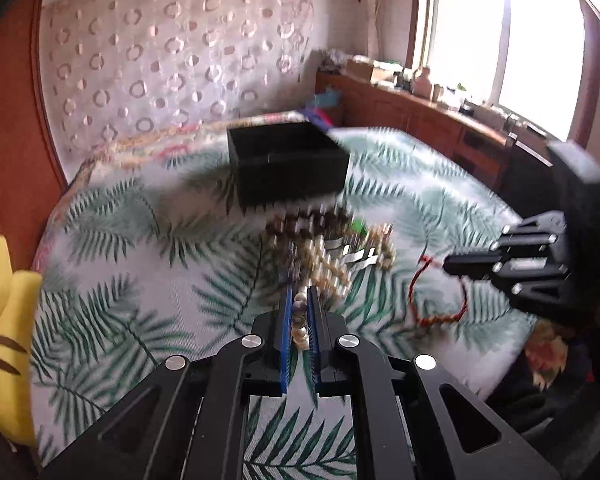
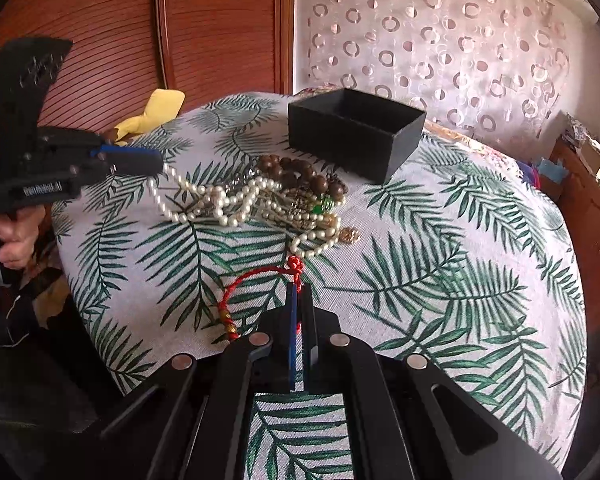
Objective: Organize jewelry
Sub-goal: 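Grasp the pearl necklace with the left tool while the right tool grasps the red bead bracelet, then lift the pearl necklace and red bracelet into the black box and release both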
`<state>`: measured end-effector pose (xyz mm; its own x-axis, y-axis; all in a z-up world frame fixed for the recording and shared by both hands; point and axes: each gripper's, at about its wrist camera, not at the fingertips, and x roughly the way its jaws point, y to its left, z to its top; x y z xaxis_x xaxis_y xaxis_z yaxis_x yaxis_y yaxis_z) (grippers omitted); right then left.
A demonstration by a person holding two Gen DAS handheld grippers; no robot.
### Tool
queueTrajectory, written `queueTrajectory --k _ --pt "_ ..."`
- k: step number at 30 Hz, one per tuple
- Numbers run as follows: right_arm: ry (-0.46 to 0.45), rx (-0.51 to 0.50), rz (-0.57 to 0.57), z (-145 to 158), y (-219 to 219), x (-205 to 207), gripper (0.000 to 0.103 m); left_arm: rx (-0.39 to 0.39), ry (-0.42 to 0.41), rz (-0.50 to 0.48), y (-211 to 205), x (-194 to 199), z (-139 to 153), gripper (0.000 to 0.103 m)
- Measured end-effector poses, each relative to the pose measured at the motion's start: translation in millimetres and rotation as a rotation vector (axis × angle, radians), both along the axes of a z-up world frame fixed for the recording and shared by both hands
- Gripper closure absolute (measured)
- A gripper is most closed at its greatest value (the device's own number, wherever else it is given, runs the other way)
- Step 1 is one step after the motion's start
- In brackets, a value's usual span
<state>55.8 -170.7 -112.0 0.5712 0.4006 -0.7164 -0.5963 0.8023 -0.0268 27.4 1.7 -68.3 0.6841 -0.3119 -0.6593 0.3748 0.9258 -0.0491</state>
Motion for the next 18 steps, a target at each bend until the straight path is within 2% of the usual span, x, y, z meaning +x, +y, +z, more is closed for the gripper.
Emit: queueTrajectory --k 8,18 --pt "-0.050 0.016 -0.004 22.0 -3.3 -1.7 0.100 -0.027 -0.117 -0.043 -11.2 5.9 54.9 0.097" --pt "-0.119 0.039 -0.007 54.2 -4.2 1.3 0.100 -0.045 -0.233 -0.057 -22.3 13.0 108.5 0.097"
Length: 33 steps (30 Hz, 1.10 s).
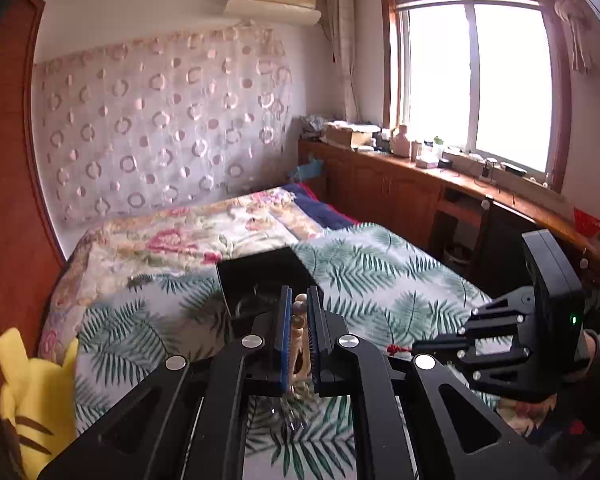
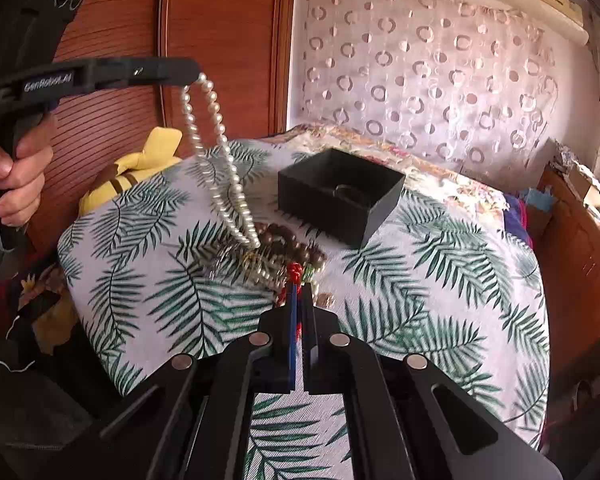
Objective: Organize jewelry
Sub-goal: 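Lift the pearl necklace and red bracelet into the black box and release both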
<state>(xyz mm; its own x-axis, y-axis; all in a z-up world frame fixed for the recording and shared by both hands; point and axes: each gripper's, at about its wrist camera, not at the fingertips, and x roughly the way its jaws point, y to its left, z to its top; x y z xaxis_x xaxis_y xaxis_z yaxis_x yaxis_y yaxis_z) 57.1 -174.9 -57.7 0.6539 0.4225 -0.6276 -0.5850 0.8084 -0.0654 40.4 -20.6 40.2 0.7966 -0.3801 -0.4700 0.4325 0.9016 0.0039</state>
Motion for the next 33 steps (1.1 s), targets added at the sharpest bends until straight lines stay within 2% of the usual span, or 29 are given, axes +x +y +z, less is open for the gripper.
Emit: queueTrajectory --k 9,16,22,28,33 --pt "-0.059 0.021 -0.010 27.3 -2.2 8.5 0.100 -0.007 -0.074 0.005 -5.4 14.9 40.3 0.097" --pt "-0.087 0.031 -0.023 40.7 -3.7 19.9 0.100 -0.008 -0.110 0.008 -12.3 29.9 61.0 0.097" --pt "-0.110 0.039 -0.039 53.6 -5.8 39.1 0.100 -0.010 -0.110 0.012 -18.7 44.3 67.1 0.097" --pt "-0.123 0.034 -0.066 60.8 -4.4 62.4 0.100 -0.058 -0.088 0.024 -18.8 83.8 80.0 0.097" --pt "-0.114 0.042 -0.081 62.3 -1.3 84.5 0.100 -0.065 -0.077 0.048 -18.6 113.8 83.8 0.096"
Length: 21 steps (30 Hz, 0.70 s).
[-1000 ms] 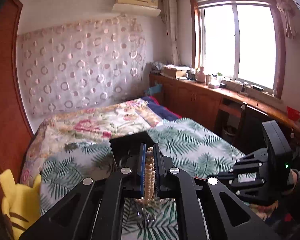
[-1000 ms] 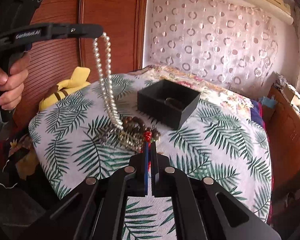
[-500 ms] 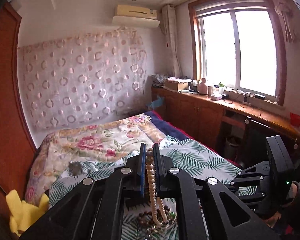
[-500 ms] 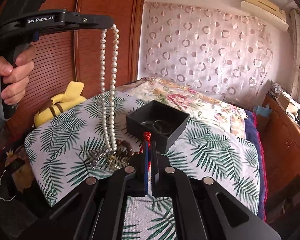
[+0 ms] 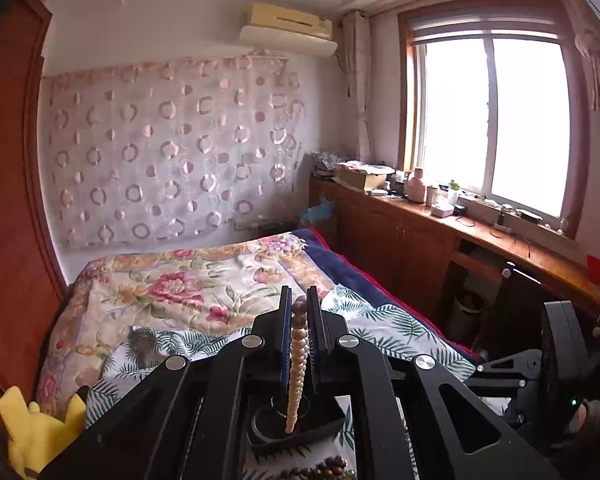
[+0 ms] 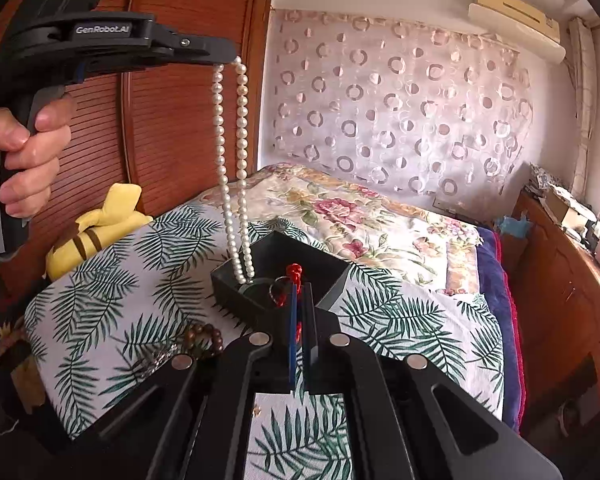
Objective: Organize jewelry
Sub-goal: 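Lift the pearl necklace and red bracelet into the black box and release both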
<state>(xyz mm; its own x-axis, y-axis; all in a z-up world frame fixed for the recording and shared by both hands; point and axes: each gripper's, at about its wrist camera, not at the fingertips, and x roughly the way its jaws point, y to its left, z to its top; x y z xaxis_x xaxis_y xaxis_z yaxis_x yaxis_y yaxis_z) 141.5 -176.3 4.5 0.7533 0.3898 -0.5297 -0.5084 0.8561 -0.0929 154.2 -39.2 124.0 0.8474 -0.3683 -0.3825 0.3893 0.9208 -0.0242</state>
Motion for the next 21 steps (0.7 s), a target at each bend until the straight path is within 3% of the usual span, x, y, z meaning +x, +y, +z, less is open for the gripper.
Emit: queueTrajectory --k 4,14,21 --pt "0.013 0.010 -0.004 -0.3 4.6 13.9 0.100 -0.004 0.035 0.030 1.1 19.8 -16.1 0.096" --pt "0.039 -0.018 -0.010 -19.9 26.7 44.7 0.100 0.023 0.239 0.084 18.3 58.6 -112.6 0.096" --pt "0.062 -0.014 -0.010 -31.2 40.0 72.5 0.100 0.019 0.296 0.079 22.4 65.9 -145.3 0.096"
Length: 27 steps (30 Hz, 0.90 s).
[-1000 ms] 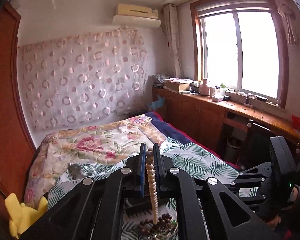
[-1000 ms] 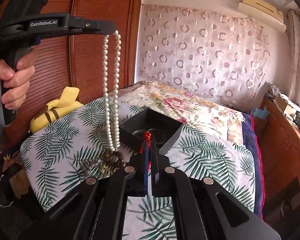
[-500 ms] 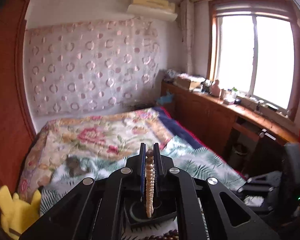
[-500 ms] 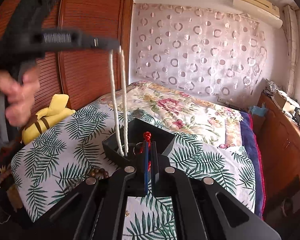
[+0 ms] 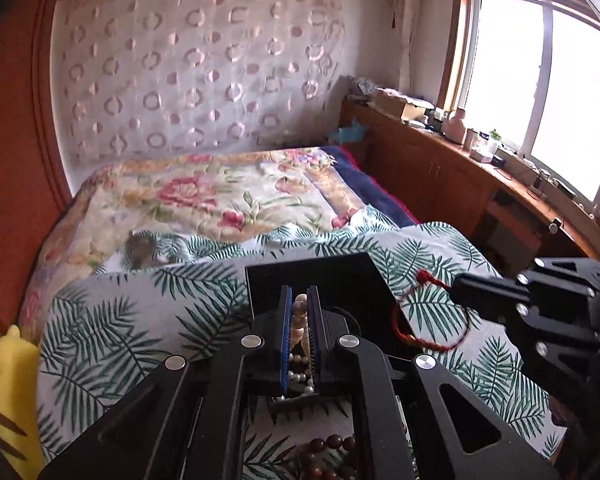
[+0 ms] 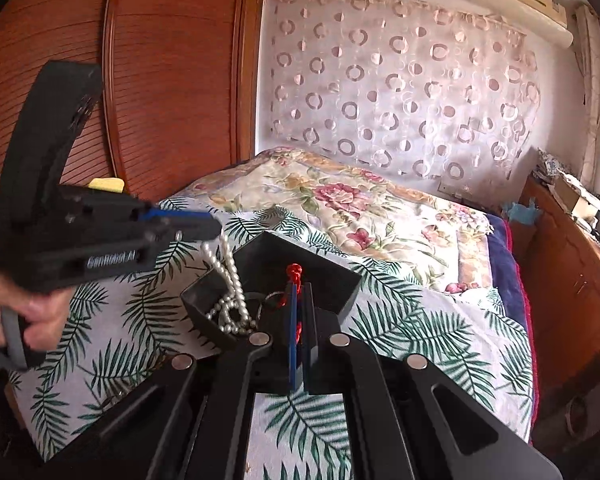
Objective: Organize jewelry
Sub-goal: 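Lift the pearl necklace and red bracelet into the black box and release both, then withdraw both tools from the box back toward the jewelry pile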
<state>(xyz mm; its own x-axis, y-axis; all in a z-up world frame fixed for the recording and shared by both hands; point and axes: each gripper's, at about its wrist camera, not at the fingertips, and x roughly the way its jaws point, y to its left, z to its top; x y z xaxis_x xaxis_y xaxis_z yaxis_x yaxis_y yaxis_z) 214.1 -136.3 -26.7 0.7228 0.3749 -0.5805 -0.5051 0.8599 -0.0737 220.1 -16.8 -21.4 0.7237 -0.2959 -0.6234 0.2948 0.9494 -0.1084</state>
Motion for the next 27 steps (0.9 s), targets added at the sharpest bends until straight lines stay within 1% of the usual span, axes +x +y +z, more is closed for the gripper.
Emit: queueTrajectory --k 3,9,14,15,17,18,19,20,21,22,24,26,27 --pt "0.013 0.001 -0.003 -5.9 5.9 12.6 0.100 0.007 0.010 -0.003 -0.4 2.3 -6.4 0.096" --pt "0.063 0.005 -0.007 -23.5 16.3 34.3 0.100 -0.008 0.012 0.007 7.0 -0.3 -11.4 0.096" --pt "0.085 -0.008 -0.007 -35.8 23.3 43.0 0.100 -0.005 0.012 0.015 13.6 -7.5 -15.4 0.096" --pt "0.091 -0.007 -0.005 -37.8 23.2 44.1 0.100 -0.001 0.011 0.018 14.2 -8.3 -15.7 0.094" --pt "0.102 -0.007 -0.003 -42.4 25.8 46.7 0.100 0.016 0.005 0.027 15.5 -12.3 -17.9 0.086" --pt "0.105 -0.009 -0.002 -44.6 27.0 46.9 0.100 0.021 0.003 0.030 17.0 -13.9 -18.2 0.078" --pt "0.106 -0.013 -0.003 -46.8 28.5 47.3 0.100 0.025 0.000 0.032 18.4 -16.1 -19.1 0.074" --pt "0.108 -0.016 -0.004 -48.3 29.2 47.9 0.100 0.028 -0.001 0.034 20.3 -18.5 -20.4 0.072" --pt "0.110 -0.016 -0.005 -49.2 29.8 48.3 0.099 0.031 0.000 0.038 21.4 -20.7 -21.7 0.064" --pt "0.112 -0.016 -0.006 -49.8 30.2 48.9 0.099 0.033 -0.001 0.045 23.0 -23.2 -22.2 0.052" --pt "0.113 -0.010 -0.008 -50.2 30.1 48.7 0.099 0.031 -0.012 0.057 26.1 -30.7 -23.9 0.041" --pt "0.113 -0.006 -0.009 -49.7 29.4 50.4 0.099 0.029 -0.015 0.064 29.1 -37.6 -25.9 0.036" --pt "0.114 -0.009 -0.013 -50.0 29.4 51.0 0.099 0.030 -0.014 0.068 30.5 -40.3 -27.4 0.029"
